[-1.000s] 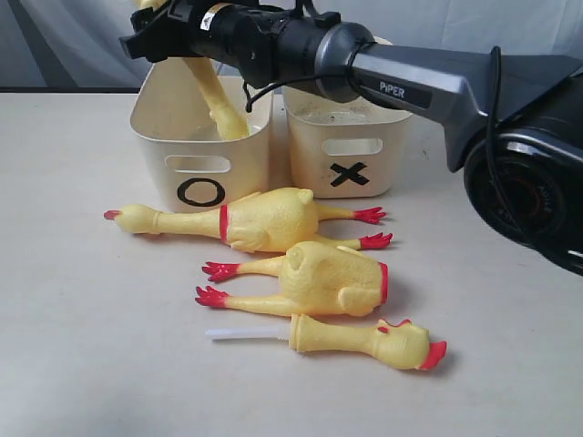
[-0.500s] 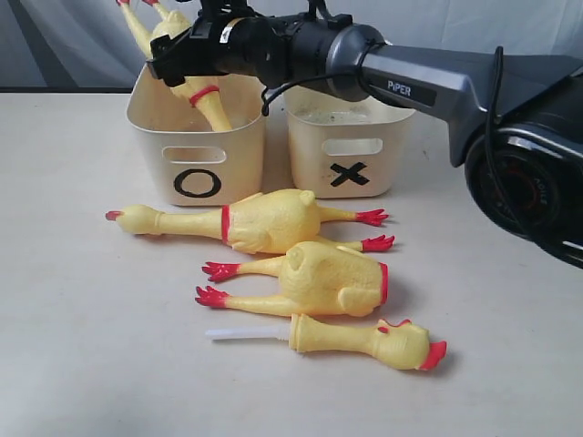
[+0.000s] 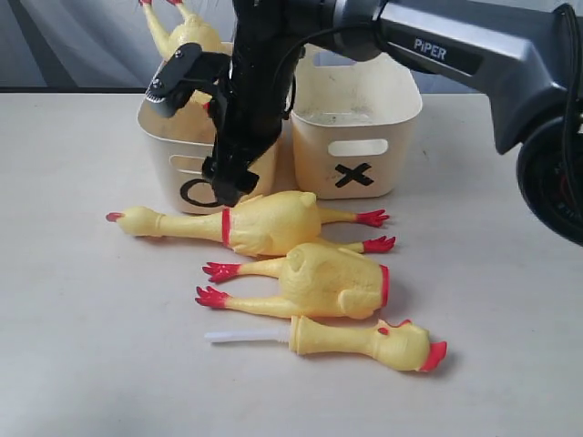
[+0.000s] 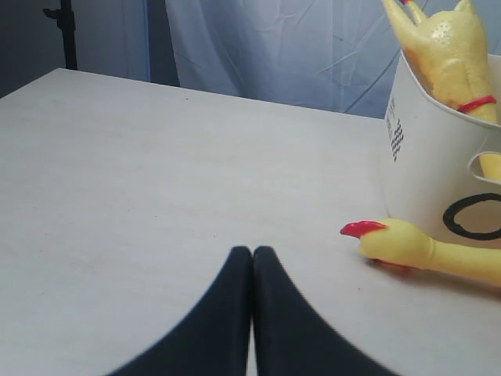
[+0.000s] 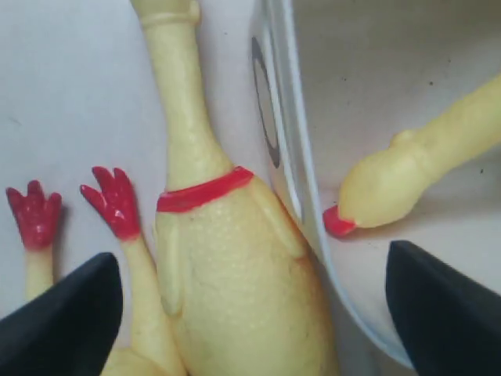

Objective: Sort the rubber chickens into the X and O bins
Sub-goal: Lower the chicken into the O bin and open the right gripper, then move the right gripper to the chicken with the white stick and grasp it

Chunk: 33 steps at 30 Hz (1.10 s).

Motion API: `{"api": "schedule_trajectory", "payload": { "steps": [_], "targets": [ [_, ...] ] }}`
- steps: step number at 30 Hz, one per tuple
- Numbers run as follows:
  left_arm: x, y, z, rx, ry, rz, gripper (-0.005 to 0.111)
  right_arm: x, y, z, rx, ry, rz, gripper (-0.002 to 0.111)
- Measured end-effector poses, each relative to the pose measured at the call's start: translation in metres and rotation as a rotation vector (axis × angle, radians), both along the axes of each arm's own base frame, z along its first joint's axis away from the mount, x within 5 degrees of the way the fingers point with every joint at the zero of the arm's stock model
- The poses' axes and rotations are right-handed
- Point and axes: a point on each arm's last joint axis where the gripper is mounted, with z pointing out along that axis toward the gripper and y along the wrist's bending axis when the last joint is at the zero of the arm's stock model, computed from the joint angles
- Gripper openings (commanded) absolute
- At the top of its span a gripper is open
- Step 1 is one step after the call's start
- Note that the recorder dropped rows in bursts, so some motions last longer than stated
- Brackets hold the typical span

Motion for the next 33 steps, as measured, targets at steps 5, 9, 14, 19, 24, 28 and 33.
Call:
{"api": "schedule_trajectory", "payload": {
  "steps": [5,9,14,19,24,28,33],
  "targets": [
    [0.0,0.0,0.0,0.0,0.0,0.0,0.0,-0.022,0.019,0.004,-0.164,-0.165,0.126,0.082],
    [0.0,0.0,0.0,0.0,0.0,0.0,0.0,-0.026,0.026,0.042,-0.092,-0.321,0.146,0.082],
    [0.0,0.0,0.0,0.0,0.0,0.0,0.0,-0.04,0.018,0.091,-0.038,-0.379,0.066,0.082],
    [0.0,0.0,0.0,0.0,0.0,0.0,0.0,-0.063,0.002,0.11,0.015,-0.281,-0.015,0.082],
    [0.0,0.0,0.0,0.0,0.0,0.0,0.0,-0.082,-0.016,0.072,-0.087,-0.13,-0.007,0.082],
    [0.0,0.0,0.0,0.0,0.0,0.0,0.0,-0.102,-0.039,0.026,-0.231,0.001,-0.009,0.078],
    [0.0,0.0,0.0,0.0,0.0,0.0,0.0,-0.126,-0.07,-0.014,-0.388,0.107,0.003,0.069]
  ]
}}
